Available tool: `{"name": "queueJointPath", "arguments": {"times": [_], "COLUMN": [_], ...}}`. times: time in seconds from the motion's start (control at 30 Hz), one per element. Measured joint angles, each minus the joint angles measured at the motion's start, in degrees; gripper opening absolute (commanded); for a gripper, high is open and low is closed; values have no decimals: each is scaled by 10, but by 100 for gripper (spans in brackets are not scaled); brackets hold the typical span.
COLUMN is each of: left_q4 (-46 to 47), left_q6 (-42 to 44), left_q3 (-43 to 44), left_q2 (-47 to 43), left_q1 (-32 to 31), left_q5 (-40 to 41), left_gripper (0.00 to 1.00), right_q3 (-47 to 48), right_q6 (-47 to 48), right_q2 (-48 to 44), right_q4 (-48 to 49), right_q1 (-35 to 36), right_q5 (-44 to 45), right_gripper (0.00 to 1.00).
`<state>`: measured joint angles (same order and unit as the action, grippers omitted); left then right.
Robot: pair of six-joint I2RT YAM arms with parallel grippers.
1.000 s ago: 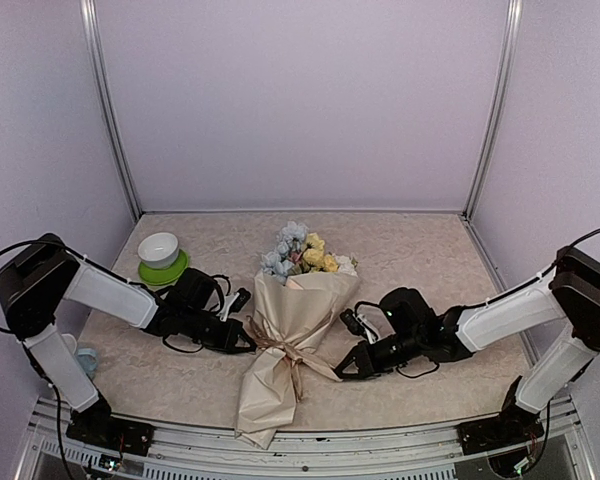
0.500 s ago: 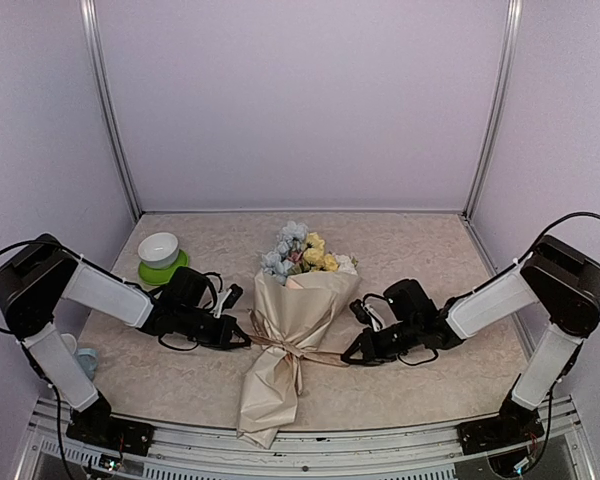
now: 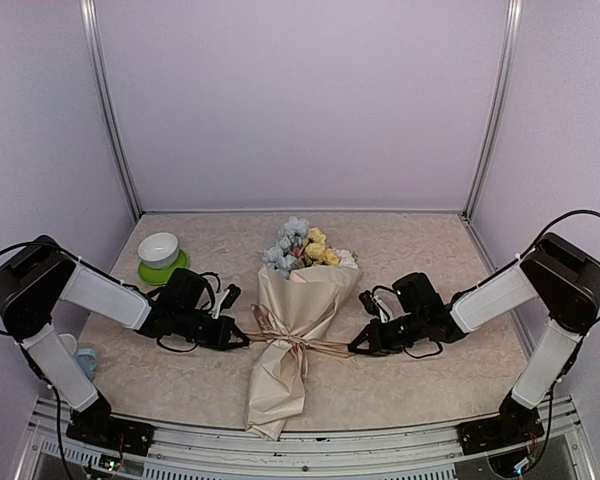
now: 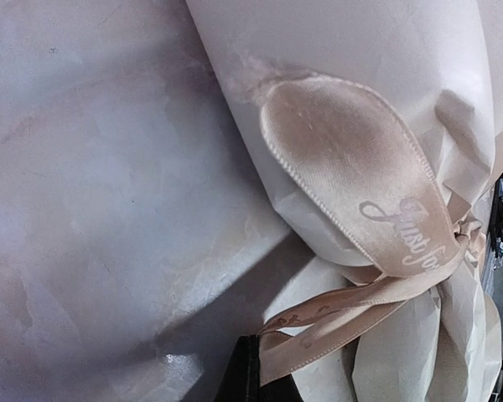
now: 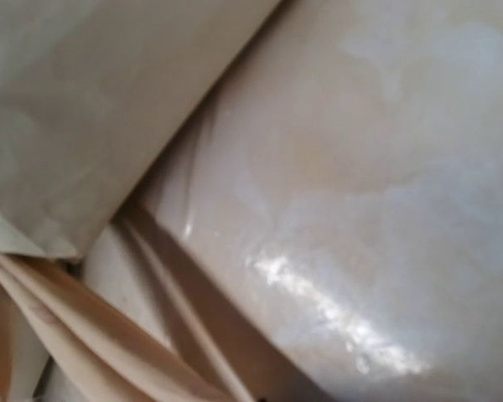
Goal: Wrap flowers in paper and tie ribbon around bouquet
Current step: Tie the half-tied ribbon around the folded bouquet.
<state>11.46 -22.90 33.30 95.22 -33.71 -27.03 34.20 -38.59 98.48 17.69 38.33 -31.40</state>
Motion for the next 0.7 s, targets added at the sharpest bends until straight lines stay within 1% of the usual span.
{"name": "queueJointPath", "arguments": {"times": [0.03, 0.07, 0.1, 0.13, 0.17, 0.23, 0.27, 0.3, 0.33, 0.47, 0.57, 0.63, 0.7], "left_q4": [1, 2, 2, 1, -1, -11, -17, -25, -33, -46, -44, -45, -54], "left_q6": [1, 2, 5, 9, 17, 28, 32, 39, 40, 44, 47, 54, 59], "left_q3": [-1, -2, -2, -3, -5, -12, -18, -24, -30, -48, -50, -49, -46], "left_q2": [0, -1, -2, -4, -9, -28, -41, -58, -75, -140, -182, -189, -176], "left_q1": [0, 0, -1, -3, -7, -16, -20, -24, -28, -34, -37, -39, -45], "left_q5": [0, -1, -2, -1, 0, 8, 10, 16, 21, 38, 50, 57, 74], "left_gripper": [0, 2, 10, 15, 22, 46, 53, 56, 56, 54, 55, 57, 62], "right_q3": [0, 0, 0, 0, 2, 7, 10, 13, 16, 27, 36, 39, 40], "right_q6": [0, 0, 0, 1, 2, 5, 8, 12, 15, 26, 32, 35, 37], "right_q2": [0, 0, 1, 2, 3, 7, 9, 10, 12, 17, 19, 19, 19], "right_q4": [0, 0, 1, 2, 3, 0, -1, -3, -6, -19, -29, -32, -35], "right_q1": [0, 0, 0, 0, 0, 0, -1, -1, -1, 2, 7, 9, 9], "right_q5": [0, -1, -1, -3, -5, -8, -10, -12, -14, -22, -26, -29, -31], "right_gripper": [0, 0, 0, 0, 0, 0, 0, 0, 0, 0, 0, 0, 0]}}
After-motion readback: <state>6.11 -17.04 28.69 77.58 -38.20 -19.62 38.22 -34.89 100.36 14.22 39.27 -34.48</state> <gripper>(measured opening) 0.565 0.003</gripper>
